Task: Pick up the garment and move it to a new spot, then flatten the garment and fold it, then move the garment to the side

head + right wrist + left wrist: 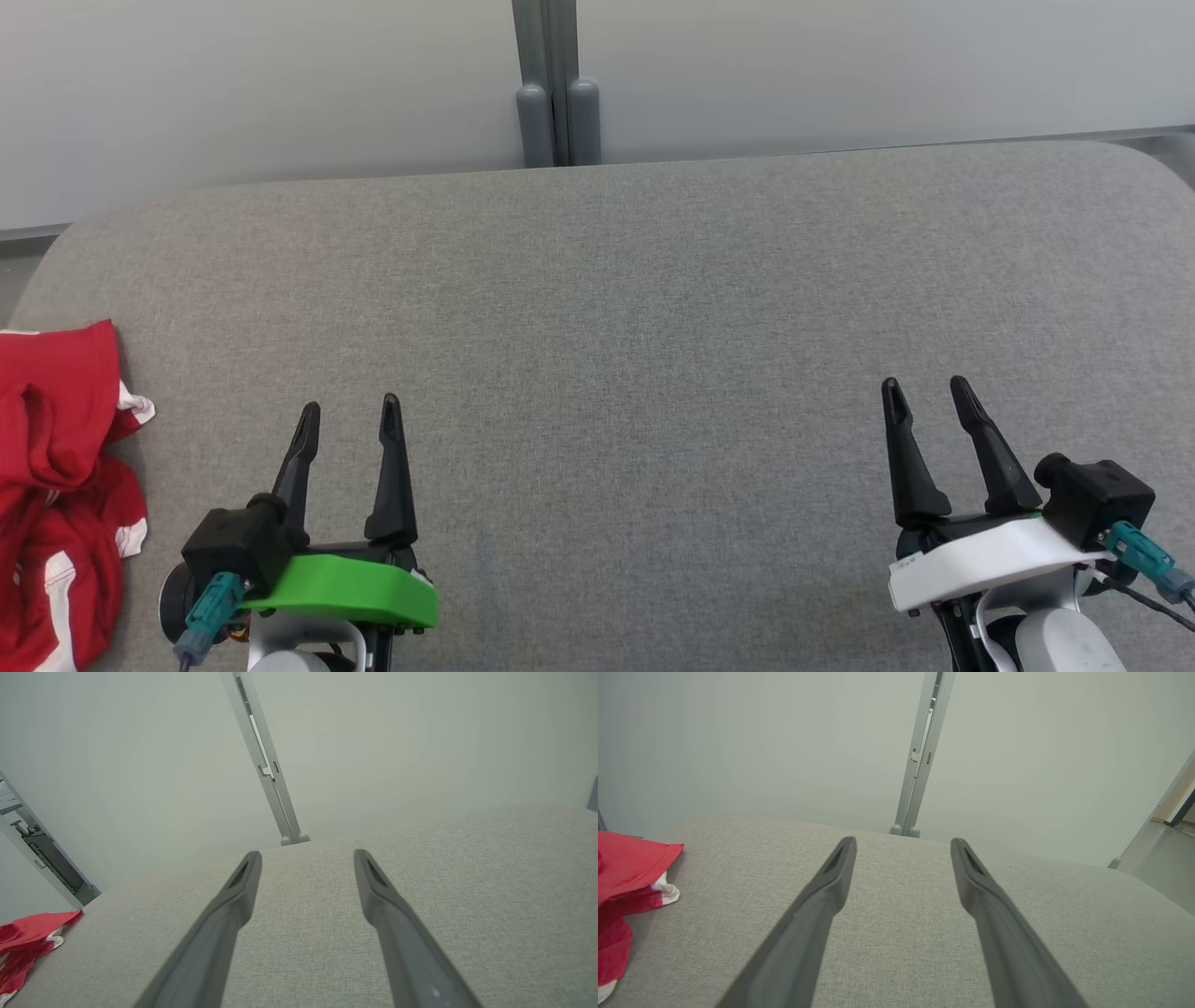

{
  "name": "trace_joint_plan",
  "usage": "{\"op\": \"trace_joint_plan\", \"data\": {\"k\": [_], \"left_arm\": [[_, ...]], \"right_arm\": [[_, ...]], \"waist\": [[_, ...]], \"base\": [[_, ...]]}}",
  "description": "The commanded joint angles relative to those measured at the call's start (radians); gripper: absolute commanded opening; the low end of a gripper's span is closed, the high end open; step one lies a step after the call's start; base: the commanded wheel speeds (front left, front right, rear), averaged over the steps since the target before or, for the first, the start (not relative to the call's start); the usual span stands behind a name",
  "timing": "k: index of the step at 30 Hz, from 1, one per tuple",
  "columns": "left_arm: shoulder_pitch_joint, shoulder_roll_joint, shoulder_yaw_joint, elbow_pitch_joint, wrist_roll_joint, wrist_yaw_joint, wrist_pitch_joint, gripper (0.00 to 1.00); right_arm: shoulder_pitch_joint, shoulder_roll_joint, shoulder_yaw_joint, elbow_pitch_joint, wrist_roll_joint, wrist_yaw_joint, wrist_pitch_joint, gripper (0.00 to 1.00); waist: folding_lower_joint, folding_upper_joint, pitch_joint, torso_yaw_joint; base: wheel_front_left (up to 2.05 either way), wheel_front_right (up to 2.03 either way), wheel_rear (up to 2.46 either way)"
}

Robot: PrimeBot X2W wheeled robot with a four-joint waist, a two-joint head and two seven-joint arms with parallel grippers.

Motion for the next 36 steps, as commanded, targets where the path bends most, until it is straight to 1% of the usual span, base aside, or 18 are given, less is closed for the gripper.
{"op": "trace_joint_plan", "data": {"k": [1, 10, 16, 24, 36], "left_arm": [[-0.005, 0.009, -0.005, -0.014, 0.026, 0.01, -0.009, 1.0], [0.009, 0.007, -0.02, -0.028, 0.107, 0.018, -0.03, 1.0], [0.012, 0.005, -0.025, -0.036, 0.156, 0.015, -0.042, 1.0], [0.014, 0.005, -0.036, -0.037, 0.232, 0.028, -0.057, 1.0], [0.026, -0.004, -0.046, 0.0, 0.304, 0.024, -0.079, 1.0]], "right_arm": [[0.003, -0.005, 0.0, -0.016, -0.032, 0.0, -0.01, 1.0], [0.016, -0.001, -0.01, -0.025, -0.117, 0.0, -0.031, 1.0], [0.023, 0.002, -0.013, -0.035, -0.171, 0.0, -0.043, 1.0], [0.027, 0.005, -0.019, -0.043, -0.236, 0.0, -0.06, 1.0], [0.037, 0.005, -0.01, -0.058, -0.334, 0.001, -0.08, 1.0]], "waist": [[-0.0001, 0.0, 0.001, 0.001], [-0.0001, 0.0, -0.003, 0.006], [-0.0001, 0.0, -0.002, 0.008], [-0.0001, 0.0, 0.006, 0.011], [-0.0001, 0.0, 0.012, 0.015]], "base": [[0.0, 0.0, 0.0], [0.0, 0.0, 0.0], [0.0, 0.0, 0.0], [0.0, 0.0, 0.0], [0.0, 0.0, 0.0]]}}
